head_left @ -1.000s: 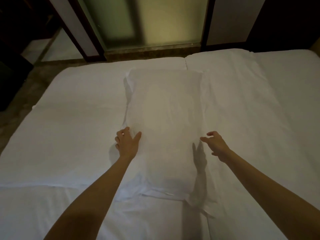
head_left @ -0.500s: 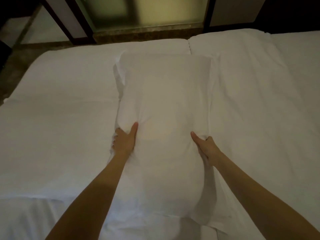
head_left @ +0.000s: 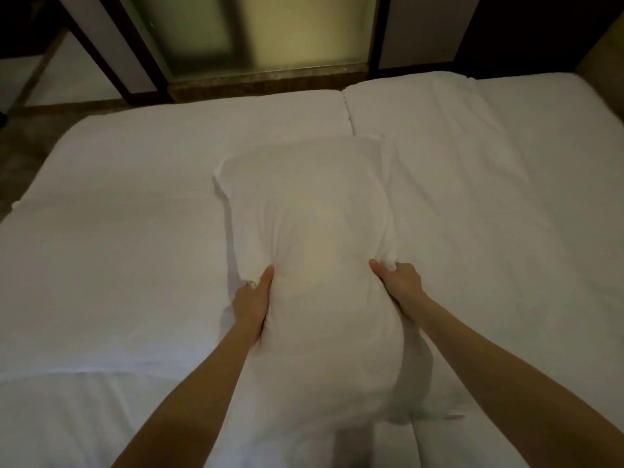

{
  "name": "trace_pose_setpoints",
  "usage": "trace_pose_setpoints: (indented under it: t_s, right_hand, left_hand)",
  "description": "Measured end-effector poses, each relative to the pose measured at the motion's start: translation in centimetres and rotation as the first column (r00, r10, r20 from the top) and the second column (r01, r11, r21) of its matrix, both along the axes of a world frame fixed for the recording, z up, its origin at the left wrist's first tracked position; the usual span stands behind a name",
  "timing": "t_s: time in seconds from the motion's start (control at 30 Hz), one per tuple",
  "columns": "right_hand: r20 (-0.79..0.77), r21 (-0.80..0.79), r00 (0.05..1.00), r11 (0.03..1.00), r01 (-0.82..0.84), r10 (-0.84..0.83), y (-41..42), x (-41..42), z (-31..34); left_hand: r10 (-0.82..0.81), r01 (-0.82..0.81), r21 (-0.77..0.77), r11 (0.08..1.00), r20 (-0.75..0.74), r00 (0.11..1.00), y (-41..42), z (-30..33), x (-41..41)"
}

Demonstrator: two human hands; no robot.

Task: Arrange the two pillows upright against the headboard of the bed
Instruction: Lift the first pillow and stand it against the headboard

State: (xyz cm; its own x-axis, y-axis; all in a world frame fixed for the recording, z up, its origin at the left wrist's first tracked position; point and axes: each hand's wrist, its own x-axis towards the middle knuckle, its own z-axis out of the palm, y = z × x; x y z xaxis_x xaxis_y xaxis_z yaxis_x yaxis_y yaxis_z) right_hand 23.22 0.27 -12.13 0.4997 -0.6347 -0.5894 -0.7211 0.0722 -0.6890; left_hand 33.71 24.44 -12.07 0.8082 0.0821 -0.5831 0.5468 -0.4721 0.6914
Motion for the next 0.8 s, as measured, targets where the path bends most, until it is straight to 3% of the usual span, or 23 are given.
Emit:
trace_pose_setpoints:
  t_s: [0.13,0.43,0.63,0.8]
  right_hand:
    - [0.007,-0.072,1.000,0.997,0.025,-0.024,0.6,-4.7,3.0]
    - [0.185,-0.235,0.968,0.949,0.210,-0.169,-0.9,-13.4,8.4]
    - [0.334,-0.289,0.919,0.905,0.311,-0.209,-7.0,-18.4,11.9]
    - [0.454,-0.386,0.884,0.868,0.311,-0.114,-14.9,-24.4,14.9]
  left_hand:
    - [0.059,-0.060,-0.029,0.998,-0.038,0.998,1.1,2.0,-5.2]
    - [0.115,-0.107,-0.056,0.993,0.171,0.978,-1.7,7.9,-11.0]
    - [0.214,-0.169,-0.180,0.969,0.273,0.938,-8.1,10.6,-15.9]
    - [0.310,-0.215,-0.317,0.924,0.291,0.905,-15.9,12.0,-22.5]
